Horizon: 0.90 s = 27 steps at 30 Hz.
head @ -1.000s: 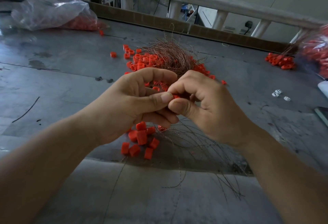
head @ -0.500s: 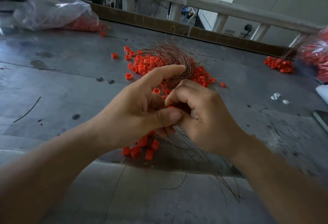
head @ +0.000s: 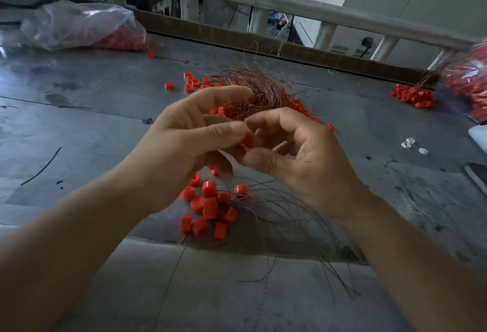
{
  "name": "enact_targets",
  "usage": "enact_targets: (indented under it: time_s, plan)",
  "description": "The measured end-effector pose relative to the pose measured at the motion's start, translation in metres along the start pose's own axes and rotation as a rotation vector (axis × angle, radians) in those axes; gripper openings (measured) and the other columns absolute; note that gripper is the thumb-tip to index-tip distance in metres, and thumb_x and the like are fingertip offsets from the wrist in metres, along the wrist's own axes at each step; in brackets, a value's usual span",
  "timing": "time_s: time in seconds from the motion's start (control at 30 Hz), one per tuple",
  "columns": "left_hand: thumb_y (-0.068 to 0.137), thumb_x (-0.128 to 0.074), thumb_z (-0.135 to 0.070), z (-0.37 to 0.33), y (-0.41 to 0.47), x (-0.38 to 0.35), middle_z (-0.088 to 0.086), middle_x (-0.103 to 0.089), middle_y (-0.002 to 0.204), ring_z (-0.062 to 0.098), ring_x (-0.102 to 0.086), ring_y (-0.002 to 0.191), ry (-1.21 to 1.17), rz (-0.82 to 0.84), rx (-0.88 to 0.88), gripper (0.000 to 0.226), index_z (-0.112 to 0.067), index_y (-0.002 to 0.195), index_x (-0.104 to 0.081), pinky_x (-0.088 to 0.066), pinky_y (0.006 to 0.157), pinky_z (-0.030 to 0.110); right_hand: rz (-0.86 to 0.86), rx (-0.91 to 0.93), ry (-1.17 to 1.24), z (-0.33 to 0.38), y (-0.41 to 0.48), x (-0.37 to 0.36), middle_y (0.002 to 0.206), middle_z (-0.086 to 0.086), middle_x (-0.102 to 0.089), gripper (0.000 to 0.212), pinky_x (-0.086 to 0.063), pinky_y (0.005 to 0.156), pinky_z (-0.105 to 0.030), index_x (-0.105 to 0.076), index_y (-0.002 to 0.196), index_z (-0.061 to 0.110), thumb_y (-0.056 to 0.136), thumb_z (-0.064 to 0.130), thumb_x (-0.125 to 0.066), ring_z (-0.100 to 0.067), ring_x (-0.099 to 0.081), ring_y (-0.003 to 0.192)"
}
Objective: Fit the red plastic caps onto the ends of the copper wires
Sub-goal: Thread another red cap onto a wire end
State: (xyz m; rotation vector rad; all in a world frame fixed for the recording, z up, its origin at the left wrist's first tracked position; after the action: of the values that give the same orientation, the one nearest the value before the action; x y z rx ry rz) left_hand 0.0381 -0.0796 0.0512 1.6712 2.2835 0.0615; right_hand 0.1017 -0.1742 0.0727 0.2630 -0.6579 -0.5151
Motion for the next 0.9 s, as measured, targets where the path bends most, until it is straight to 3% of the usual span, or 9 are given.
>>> enact_targets:
  time_s: [0.13,0.2,0.47,0.57,0.67,0.73,0.83,0.9]
  plan:
    - [0.072,-0.055,-0.012,-0.005,0.001,0.004,0.009,-0.07,0.076,0.016,-0.064,0.064,-0.098,-0.003,-0.026,0.038,-0.014,0.109,-0.058,-0.05,0.049,0.023,-0.01,-0.033,0.09,-0.005,0.001,0.004,0.072,0.016,-0.066,0.01,-0.047,0.065,-0.01,-0.064,0.083,0.027,0.074,0.025,-0.066,0.002,-0.063,0.073]
    - [0.073,-0.053,-0.01,-0.005,0.001,0.004,0.009,-0.071,0.076,0.016,-0.064,0.063,-0.132,0.003,-0.03,0.035,-0.013,0.108,-0.059,-0.05,0.05,0.022,-0.022,-0.031,0.045,-0.004,0.001,0.006,0.067,0.016,-0.064,0.015,-0.045,0.062,-0.009,-0.064,0.079,0.027,0.076,0.013,-0.069,0.002,-0.061,0.068]
    - [0.072,-0.05,-0.008,-0.007,0.002,0.015,0.007,-0.07,0.07,0.012,-0.06,0.051,-0.107,-0.078,-0.01,0.028,-0.012,0.096,-0.065,-0.043,0.042,0.017,-0.039,0.0,-0.132,0.001,0.001,0.017,0.061,0.014,-0.059,0.011,-0.039,0.054,-0.007,-0.065,0.071,0.017,0.078,0.009,-0.069,0.004,-0.055,0.058]
    - [0.076,-0.058,-0.01,-0.008,0.001,0.028,0.001,-0.071,0.071,0.01,-0.056,0.046,0.025,-0.23,-0.005,0.016,-0.017,0.087,-0.068,-0.036,0.04,0.014,-0.02,-0.011,-0.206,-0.002,0.001,0.013,0.063,0.01,-0.061,0.012,-0.041,0.054,-0.01,-0.065,0.069,0.016,0.078,0.009,-0.069,-0.001,-0.054,0.06]
    - [0.086,-0.052,-0.001,-0.006,0.002,0.051,-0.001,-0.069,0.066,0.007,-0.053,0.044,0.147,-0.456,0.002,0.02,-0.016,0.082,-0.066,-0.034,0.037,0.014,0.052,-0.051,-0.26,-0.01,0.0,0.005,0.064,0.009,-0.061,0.014,-0.044,0.057,-0.013,-0.065,0.068,0.018,0.079,0.01,-0.069,-0.004,-0.056,0.063]
    - [0.084,-0.056,0.001,-0.005,0.004,0.065,-0.004,-0.067,0.066,0.002,-0.054,0.047,0.364,-0.581,-0.003,0.022,-0.019,0.08,-0.065,-0.038,0.039,0.013,0.129,-0.082,-0.334,-0.017,0.0,-0.004,0.064,0.014,-0.058,0.01,-0.044,0.06,-0.01,-0.066,0.071,0.018,0.079,0.012,-0.068,-0.001,-0.056,0.065]
    - [0.082,-0.062,-0.004,-0.003,0.01,0.067,-0.012,-0.06,0.077,-0.003,-0.053,0.061,0.852,-0.605,-0.017,0.022,-0.022,0.093,-0.067,-0.039,0.054,0.006,0.236,-0.111,-0.443,-0.024,-0.003,-0.015,0.064,0.021,-0.053,0.002,-0.039,0.062,-0.005,-0.07,0.077,0.017,0.079,0.018,-0.069,0.006,-0.053,0.065]
    - [0.082,-0.063,-0.008,0.002,0.015,0.065,-0.008,-0.058,0.087,0.006,-0.054,0.076,1.083,-0.553,-0.027,0.026,-0.019,0.106,-0.066,-0.038,0.067,0.015,0.254,-0.12,-0.446,-0.024,-0.003,-0.016,0.062,0.022,-0.052,0.004,-0.039,0.064,-0.004,-0.071,0.078,0.017,0.079,0.021,-0.069,0.008,-0.053,0.068]
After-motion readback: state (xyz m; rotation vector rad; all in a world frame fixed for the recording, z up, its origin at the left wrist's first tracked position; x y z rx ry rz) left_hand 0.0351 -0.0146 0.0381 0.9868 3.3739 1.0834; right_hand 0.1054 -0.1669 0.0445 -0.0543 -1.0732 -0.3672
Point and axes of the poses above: each hand's wrist, its own y-axis towards the middle knuckle, its own x-axis out of the back of the hand, z = x × y, the point moved 7 cm from there along y, towards the middle knuckle
